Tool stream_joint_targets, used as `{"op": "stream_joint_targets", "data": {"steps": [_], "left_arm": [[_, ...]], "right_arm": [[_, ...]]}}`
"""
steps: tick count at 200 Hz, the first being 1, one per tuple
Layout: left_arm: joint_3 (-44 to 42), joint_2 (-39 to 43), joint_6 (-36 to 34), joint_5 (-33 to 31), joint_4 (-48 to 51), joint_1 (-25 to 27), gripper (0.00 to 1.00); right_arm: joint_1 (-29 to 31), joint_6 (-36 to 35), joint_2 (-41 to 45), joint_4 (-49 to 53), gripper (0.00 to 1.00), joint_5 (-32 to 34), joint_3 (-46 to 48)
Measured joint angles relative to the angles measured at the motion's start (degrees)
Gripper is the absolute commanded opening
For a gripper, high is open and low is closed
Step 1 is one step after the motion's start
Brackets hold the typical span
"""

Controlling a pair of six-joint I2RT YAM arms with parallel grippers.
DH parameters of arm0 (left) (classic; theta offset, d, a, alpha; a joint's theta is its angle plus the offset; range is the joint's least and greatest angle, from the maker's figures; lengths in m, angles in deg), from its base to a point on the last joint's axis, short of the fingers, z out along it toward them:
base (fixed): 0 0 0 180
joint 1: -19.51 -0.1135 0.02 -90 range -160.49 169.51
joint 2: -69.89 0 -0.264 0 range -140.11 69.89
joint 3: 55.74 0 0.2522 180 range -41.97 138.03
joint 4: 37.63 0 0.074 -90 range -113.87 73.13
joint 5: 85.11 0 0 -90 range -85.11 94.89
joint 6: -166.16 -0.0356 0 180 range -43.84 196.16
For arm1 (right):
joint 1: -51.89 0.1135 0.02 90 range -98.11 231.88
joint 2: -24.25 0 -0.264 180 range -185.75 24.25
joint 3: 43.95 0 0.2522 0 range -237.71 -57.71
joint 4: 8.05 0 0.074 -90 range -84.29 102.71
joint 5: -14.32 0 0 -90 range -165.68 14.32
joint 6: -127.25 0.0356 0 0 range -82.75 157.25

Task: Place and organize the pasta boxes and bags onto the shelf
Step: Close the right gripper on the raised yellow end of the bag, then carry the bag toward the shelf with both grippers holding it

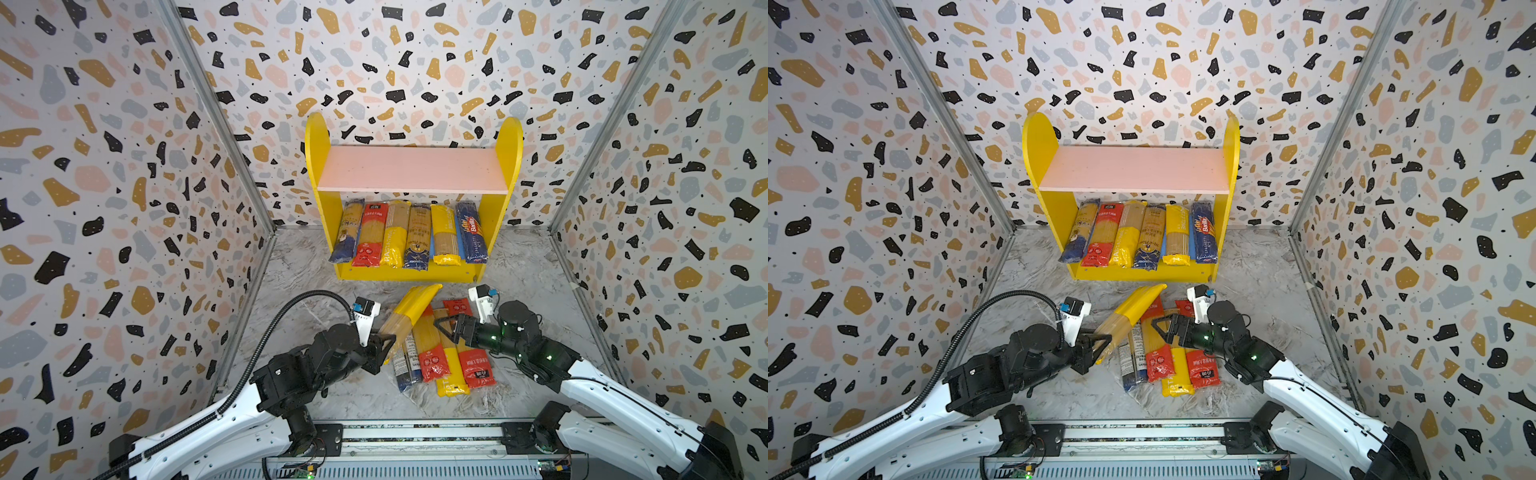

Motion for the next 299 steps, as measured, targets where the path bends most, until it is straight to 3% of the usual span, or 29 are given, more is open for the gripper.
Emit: {"op": "stream_joint_targets", "data": {"steps": [45, 104, 196, 254, 265, 282, 299], "left_arm": [[0.6, -0.2, -0.2, 0.0, 0.0, 0.0, 0.0], [4.1, -0.7, -0.9, 0.0, 1.6, 0.0, 0.0], [12.1, -1.7, -3.8, -1.3, 5.2, 0.0, 0.0], [18.1, -4.0, -6.4, -2.1, 7.1, 0.0, 0.0], [18.5, -4.5, -6.8, -2.1, 7.3, 0.0, 0.0], [19.4, -5.3, -7.6, -2.6, 7.9, 0.0, 0.0], [20.3, -5.6, -8.2, -4.7, 8.9, -0.2, 0.0]], "right_arm": [[1.0, 4.7, -6.1, -9.6, 0.99, -3.9, 0.0], [2.9, 5.9, -13.7, -12.7, 0.99, -4.3, -5.7], [4.3, 2.3, -15.1, -10.0, 0.99, -3.5, -16.9], [4.7, 1.1, -22.7, -8.6, 1.0, -3.8, -24.9], [5.1, 0.9, -24.5, -8.3, 0.91, -3.9, -26.8], [5.8, 0.8, -27.4, -7.2, 0.64, -3.9, -30.2], [6.0, 2.1, -30.0, -6.1, 0.5, -3.9, -34.2]]}}
